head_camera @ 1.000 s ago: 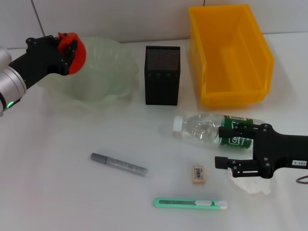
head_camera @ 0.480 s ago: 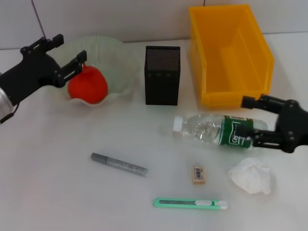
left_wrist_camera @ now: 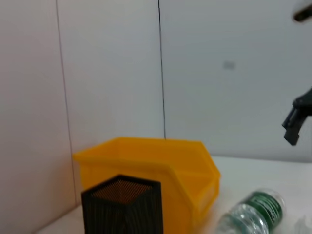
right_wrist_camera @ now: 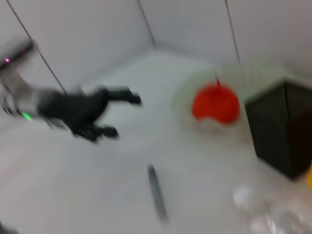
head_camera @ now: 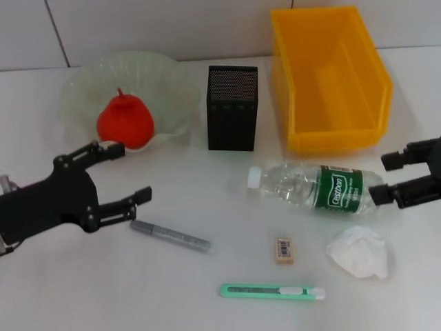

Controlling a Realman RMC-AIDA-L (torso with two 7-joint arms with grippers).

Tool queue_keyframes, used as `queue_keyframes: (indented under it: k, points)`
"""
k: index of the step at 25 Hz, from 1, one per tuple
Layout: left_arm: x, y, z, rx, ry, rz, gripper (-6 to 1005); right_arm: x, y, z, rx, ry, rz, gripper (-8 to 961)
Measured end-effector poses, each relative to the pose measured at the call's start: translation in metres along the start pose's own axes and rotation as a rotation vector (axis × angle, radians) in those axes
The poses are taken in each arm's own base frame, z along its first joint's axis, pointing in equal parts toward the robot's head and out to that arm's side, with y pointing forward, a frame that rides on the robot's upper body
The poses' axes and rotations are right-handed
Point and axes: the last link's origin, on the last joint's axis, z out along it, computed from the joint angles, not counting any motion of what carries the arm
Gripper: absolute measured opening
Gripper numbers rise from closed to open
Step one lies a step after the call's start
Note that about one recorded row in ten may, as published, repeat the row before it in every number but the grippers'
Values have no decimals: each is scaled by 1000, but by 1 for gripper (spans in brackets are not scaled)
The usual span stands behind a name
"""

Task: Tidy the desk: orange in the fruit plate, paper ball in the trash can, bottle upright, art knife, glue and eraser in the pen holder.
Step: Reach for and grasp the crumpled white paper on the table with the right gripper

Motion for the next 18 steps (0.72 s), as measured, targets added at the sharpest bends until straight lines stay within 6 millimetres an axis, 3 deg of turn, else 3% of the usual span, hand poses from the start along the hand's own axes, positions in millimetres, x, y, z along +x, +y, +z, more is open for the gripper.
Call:
queue_keyframes:
  k: [3,9,18]
  points:
    - [-14,16,-8,-68,-57,-29,866,-18,11,4,60,199,-27,814]
    - [-22,21,-5,-68,-96,-43,863,-33,28,30,113,453,-29,792]
    - [-27,34,0,-169,-141,-32,859,-32,28,62,235,560,27,759]
